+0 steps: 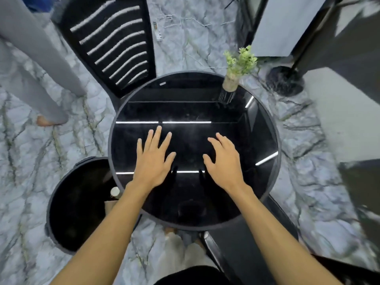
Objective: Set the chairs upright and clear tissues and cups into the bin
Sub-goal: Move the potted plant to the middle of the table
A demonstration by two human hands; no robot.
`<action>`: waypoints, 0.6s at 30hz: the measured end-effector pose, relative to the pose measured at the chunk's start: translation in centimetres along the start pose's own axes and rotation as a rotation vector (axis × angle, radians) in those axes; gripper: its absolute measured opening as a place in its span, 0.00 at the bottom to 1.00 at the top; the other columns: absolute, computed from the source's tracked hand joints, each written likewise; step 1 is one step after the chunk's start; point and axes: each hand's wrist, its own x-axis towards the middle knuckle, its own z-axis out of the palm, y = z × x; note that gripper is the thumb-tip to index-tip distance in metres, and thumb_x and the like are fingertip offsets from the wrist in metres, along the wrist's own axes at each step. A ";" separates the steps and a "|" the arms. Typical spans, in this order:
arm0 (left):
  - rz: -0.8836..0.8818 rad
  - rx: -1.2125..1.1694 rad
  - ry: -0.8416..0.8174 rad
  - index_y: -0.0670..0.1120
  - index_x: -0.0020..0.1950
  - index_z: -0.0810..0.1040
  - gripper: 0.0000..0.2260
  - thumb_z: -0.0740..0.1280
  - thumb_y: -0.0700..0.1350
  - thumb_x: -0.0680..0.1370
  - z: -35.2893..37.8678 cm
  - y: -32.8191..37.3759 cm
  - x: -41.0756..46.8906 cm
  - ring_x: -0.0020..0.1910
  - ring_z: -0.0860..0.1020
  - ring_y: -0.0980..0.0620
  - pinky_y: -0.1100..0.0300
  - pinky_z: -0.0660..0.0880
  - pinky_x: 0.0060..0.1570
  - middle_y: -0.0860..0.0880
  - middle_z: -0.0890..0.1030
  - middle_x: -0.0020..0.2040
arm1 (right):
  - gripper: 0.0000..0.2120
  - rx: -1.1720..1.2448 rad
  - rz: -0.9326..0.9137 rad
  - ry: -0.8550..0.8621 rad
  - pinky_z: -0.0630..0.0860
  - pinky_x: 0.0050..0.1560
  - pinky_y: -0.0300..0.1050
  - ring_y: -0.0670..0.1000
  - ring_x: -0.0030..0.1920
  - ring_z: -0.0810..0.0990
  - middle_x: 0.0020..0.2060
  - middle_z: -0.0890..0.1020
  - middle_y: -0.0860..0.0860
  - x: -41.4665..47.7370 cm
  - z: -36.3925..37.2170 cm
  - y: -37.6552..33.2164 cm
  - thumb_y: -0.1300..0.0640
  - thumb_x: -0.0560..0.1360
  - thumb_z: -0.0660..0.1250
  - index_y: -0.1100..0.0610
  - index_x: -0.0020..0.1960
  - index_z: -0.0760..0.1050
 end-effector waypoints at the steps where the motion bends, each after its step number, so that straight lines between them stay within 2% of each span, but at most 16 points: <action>1: 0.017 0.003 -0.012 0.54 0.80 0.51 0.26 0.52 0.57 0.83 0.2 0.6 0.8 0.80 0.40 0.50 0.45 0.39 0.76 0.50 0.43 0.81 | 0.26 0.013 0.021 0.008 0.56 0.77 0.54 0.54 0.78 0.55 0.77 0.61 0.53 0.3 -0.5 0.7 0.50 0.80 0.64 0.54 0.75 0.64; 8: 0.089 0.053 -0.071 0.53 0.80 0.51 0.27 0.51 0.58 0.83 1.2 2.5 7.3 0.80 0.40 0.48 0.42 0.40 0.76 0.49 0.44 0.81 | 0.25 0.126 0.130 0.096 0.58 0.76 0.53 0.52 0.77 0.57 0.76 0.64 0.51 5.0 -2.6 3.5 0.51 0.79 0.65 0.54 0.74 0.66; 16: 0.145 0.024 -0.062 0.52 0.80 0.54 0.26 0.54 0.56 0.83 2.3 2.6 17.2 0.80 0.43 0.49 0.44 0.41 0.77 0.49 0.47 0.81 | 0.27 0.291 0.209 0.235 0.58 0.71 0.38 0.48 0.74 0.63 0.74 0.67 0.49 13.9 -3.2 5.1 0.53 0.78 0.66 0.54 0.75 0.64; 18: 0.152 0.009 -0.053 0.51 0.80 0.55 0.26 0.54 0.56 0.83 2.9 2.4 19.7 0.80 0.44 0.48 0.44 0.42 0.77 0.48 0.48 0.81 | 0.28 0.335 0.214 0.264 0.58 0.71 0.37 0.47 0.74 0.63 0.74 0.67 0.49 16.3 -3.2 5.4 0.53 0.78 0.67 0.53 0.75 0.63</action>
